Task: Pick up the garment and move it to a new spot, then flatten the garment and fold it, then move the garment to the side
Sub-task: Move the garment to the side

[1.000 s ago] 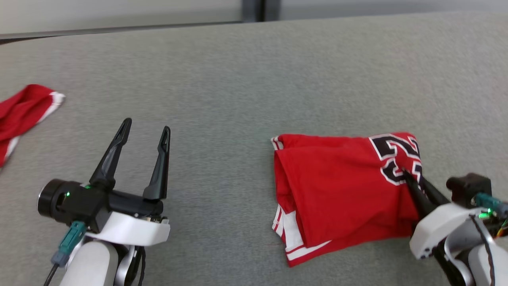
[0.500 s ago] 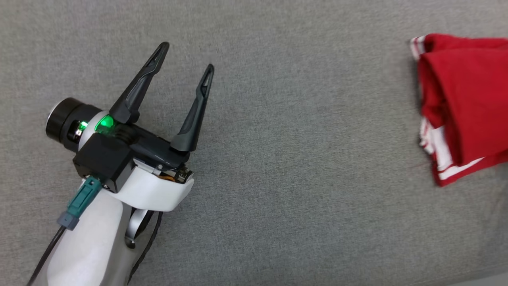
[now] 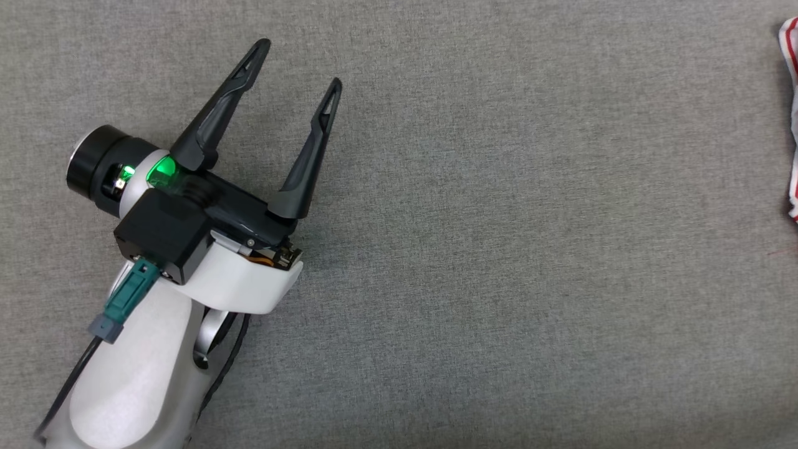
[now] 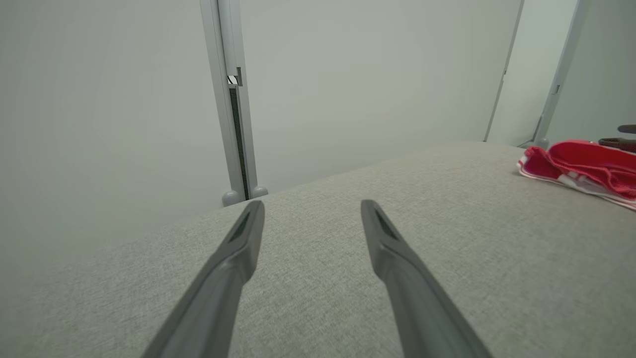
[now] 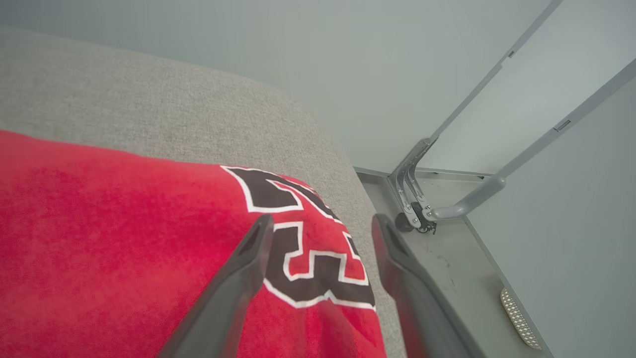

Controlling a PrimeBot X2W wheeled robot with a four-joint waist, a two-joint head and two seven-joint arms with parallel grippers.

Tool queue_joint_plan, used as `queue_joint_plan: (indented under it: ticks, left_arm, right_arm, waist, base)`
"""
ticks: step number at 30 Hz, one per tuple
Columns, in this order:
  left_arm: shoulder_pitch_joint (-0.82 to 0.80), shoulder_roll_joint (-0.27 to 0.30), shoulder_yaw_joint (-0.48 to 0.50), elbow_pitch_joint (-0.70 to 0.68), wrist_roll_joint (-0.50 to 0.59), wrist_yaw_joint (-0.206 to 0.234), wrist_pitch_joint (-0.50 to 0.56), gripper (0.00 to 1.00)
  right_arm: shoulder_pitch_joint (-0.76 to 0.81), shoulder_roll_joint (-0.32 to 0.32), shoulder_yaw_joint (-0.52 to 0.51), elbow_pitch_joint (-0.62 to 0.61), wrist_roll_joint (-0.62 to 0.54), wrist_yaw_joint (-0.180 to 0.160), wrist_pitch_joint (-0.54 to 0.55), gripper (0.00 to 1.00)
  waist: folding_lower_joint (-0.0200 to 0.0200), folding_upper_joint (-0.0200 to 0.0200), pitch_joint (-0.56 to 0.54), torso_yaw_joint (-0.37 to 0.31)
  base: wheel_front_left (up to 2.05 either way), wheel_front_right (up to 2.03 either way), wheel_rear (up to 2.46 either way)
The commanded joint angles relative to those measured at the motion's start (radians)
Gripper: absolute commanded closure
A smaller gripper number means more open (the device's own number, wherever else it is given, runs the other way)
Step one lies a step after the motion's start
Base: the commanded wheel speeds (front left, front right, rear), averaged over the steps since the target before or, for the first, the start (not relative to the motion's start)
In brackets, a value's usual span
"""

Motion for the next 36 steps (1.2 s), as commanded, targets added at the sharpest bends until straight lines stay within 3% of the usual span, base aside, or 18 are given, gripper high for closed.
queue_joint_plan:
  ticks: [1, 7, 12, 18, 28, 36]
  left_arm:
    - [0.007, 0.002, 0.006, 0.008, -0.008, 0.004, -0.007, 0.0]
    - [0.069, 0.003, 0.023, 0.046, -0.025, 0.022, -0.02, 0.0]
    - [0.174, 0.006, 0.059, 0.08, -0.056, 0.059, -0.025, 0.0]
    - [0.291, 0.001, 0.105, 0.094, -0.088, 0.101, -0.028, 0.0]
    - [0.453, -0.001, 0.186, 0.096, -0.123, 0.169, -0.029, 0.0]
    - [0.565, 0.006, 0.194, 0.091, -0.124, 0.191, -0.025, 0.0]
  right_arm:
    - [-0.001, 0.019, -0.025, 0.014, -0.006, -0.003, -0.026, 0.0]
    - [0.088, 0.151, -0.071, -0.034, 0.014, -0.003, -0.146, 0.0]
    - [0.226, 0.287, -0.011, -0.188, 0.059, -0.003, -0.182, 0.0]
    - [0.376, 0.397, 0.077, -0.383, 0.046, -0.003, -0.161, 0.0]
    - [0.54, 0.482, 0.189, -0.58, 0.04, -0.002, -0.061, 0.0]
    - [0.623, 0.477, 0.221, -0.608, 0.059, -0.002, 0.005, 0.0]
  waist:
    - [0.0, 0.0, -0.013, 0.0]
    - [0.0, 0.0, -0.108, -0.014]
    - [0.0, 0.0, -0.24, -0.024]
    - [0.0, 0.0, -0.355, 0.006]
    - [0.0, 0.0, -0.496, 0.102]
    - [0.0, 0.0, -0.617, 0.141]
  base:
    - [0.0, 0.0, 0.0]
    - [0.0, 0.0, 0.0]
    - [0.0, 0.0, 0.0]
    - [0.0, 0.0, 0.0]
    - [0.0, 0.0, 0.0]
    - [0.0, 0.0, 0.0]
